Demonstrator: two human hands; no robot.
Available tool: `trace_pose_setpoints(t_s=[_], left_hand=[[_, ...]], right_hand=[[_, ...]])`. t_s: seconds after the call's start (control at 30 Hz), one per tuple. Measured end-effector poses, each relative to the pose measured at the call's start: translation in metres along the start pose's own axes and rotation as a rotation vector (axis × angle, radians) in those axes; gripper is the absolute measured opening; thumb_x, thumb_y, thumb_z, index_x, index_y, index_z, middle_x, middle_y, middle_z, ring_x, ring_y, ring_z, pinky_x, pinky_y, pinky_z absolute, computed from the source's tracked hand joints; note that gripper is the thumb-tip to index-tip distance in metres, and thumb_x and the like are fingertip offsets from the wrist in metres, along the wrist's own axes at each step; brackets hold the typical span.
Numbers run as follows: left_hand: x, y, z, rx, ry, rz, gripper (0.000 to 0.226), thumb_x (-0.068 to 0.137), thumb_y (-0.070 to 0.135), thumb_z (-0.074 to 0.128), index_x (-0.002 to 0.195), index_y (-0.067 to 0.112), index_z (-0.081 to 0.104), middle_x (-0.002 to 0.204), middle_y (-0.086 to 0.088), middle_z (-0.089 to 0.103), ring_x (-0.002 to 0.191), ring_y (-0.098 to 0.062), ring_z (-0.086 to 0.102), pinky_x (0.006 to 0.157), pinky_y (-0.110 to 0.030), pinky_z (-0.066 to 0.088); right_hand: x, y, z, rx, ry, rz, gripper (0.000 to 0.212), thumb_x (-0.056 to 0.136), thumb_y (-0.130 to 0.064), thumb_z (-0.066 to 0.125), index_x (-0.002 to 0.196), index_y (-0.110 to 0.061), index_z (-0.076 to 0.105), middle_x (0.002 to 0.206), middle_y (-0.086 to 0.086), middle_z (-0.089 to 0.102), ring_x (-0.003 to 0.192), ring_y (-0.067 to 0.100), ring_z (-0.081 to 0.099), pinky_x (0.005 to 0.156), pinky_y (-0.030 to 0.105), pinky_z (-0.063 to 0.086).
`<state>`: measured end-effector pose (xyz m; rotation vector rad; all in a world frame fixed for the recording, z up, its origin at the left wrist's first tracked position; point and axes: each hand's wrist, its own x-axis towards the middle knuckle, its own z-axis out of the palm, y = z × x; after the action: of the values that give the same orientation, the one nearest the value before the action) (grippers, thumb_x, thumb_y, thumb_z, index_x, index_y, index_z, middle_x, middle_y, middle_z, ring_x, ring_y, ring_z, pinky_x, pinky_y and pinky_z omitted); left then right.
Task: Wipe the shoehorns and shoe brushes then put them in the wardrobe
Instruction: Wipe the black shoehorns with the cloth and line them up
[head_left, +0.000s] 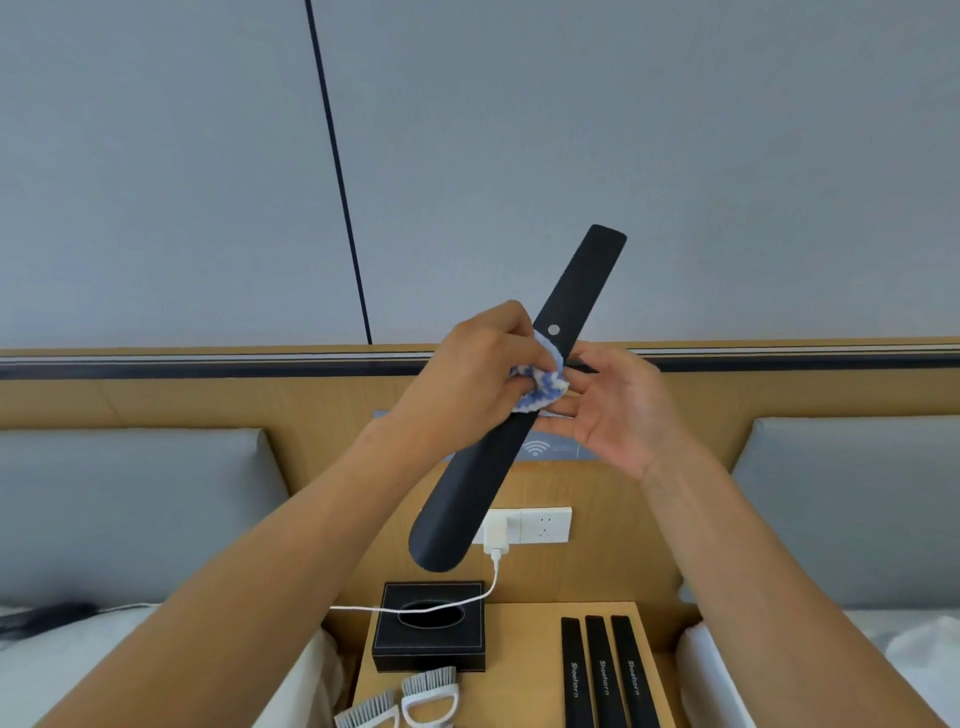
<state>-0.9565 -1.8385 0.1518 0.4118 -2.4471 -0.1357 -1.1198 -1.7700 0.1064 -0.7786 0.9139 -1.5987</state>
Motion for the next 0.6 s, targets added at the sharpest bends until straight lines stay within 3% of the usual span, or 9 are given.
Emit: trace_pose_setpoints(t_s=[0.07, 0.13, 0.2, 0.3, 0.47, 0.53, 0.6], left_hand=[[-0.004, 0.001, 0.003, 0.019, -0.042, 0.020, 0.015, 0.085, 0.008, 0.070, 0.096, 0.015, 0.078, 0.093, -0.004, 0.057, 0.078, -0.013, 0.054, 0.064, -0.018, 0.041], [-0.009, 0.003, 0.008, 0.026, -0.089, 0.037, 0.014, 0.086, 0.009, 0.069, 0.096, 0.015, 0.077, 0.094, -0.003, 0.056, 0.079, -0.014, 0.054, 0.064, -0.018, 0.040], [-0.014, 0.005, 0.012, 0.023, -0.118, 0.050, 0.012, 0.086, 0.009, 0.068, 0.094, 0.013, 0.077, 0.094, -0.004, 0.057, 0.079, -0.013, 0.053, 0.064, -0.012, 0.035], [-0.024, 0.007, 0.016, 0.011, -0.154, 0.062, 0.013, 0.086, 0.006, 0.068, 0.092, 0.011, 0.077, 0.095, -0.006, 0.060, 0.083, -0.008, 0.047, 0.065, -0.002, 0.030], [-0.045, 0.005, 0.024, -0.036, -0.181, -0.011, 0.011, 0.090, 0.014, 0.063, 0.093, 0.015, 0.073, 0.106, -0.002, 0.062, 0.093, -0.011, 0.050, 0.077, -0.013, 0.032], [-0.058, 0.002, 0.027, -0.043, -0.197, -0.024, 0.010, 0.090, 0.016, 0.062, 0.091, 0.017, 0.072, 0.105, 0.001, 0.061, 0.095, -0.011, 0.051, 0.075, -0.012, 0.033], [-0.071, 0.000, 0.028, -0.038, -0.233, -0.002, 0.009, 0.087, 0.013, 0.068, 0.090, 0.019, 0.074, 0.100, 0.001, 0.060, 0.084, -0.008, 0.054, 0.066, -0.007, 0.032]], right_hand=[[0.001, 0.001, 0.001, -0.042, 0.077, 0.018, 0.032, 0.101, -0.029, 0.052, 0.117, -0.005, 0.064, 0.110, 0.023, 0.072, 0.094, 0.038, 0.073, 0.073, 0.045, 0.061], [0.003, 0.002, 0.002, -0.111, 0.157, 0.002, 0.025, 0.100, -0.029, 0.057, 0.111, -0.007, 0.065, 0.103, 0.021, 0.073, 0.087, 0.035, 0.074, 0.071, 0.044, 0.061], [0.005, 0.003, 0.001, -0.142, 0.211, -0.028, 0.019, 0.100, -0.025, 0.059, 0.106, -0.009, 0.067, 0.100, 0.016, 0.075, 0.082, 0.034, 0.075, 0.067, 0.043, 0.061], [0.009, 0.003, -0.002, -0.147, 0.261, -0.051, 0.023, 0.100, -0.025, 0.058, 0.114, -0.008, 0.065, 0.106, 0.014, 0.075, 0.086, 0.037, 0.075, 0.068, 0.045, 0.062], [0.011, -0.001, -0.014, -0.092, 0.323, -0.059, 0.020, 0.100, -0.024, 0.059, 0.112, -0.011, 0.066, 0.106, 0.011, 0.075, 0.088, 0.036, 0.075, 0.067, 0.045, 0.062], [0.011, -0.003, -0.019, -0.079, 0.342, -0.062, 0.019, 0.100, -0.023, 0.059, 0.113, -0.011, 0.066, 0.109, 0.012, 0.074, 0.089, 0.035, 0.075, 0.067, 0.045, 0.062], [0.009, -0.006, -0.025, -0.072, 0.363, -0.067, 0.021, 0.099, -0.022, 0.060, 0.115, -0.010, 0.065, 0.110, 0.012, 0.074, 0.090, 0.034, 0.075, 0.067, 0.045, 0.062]])
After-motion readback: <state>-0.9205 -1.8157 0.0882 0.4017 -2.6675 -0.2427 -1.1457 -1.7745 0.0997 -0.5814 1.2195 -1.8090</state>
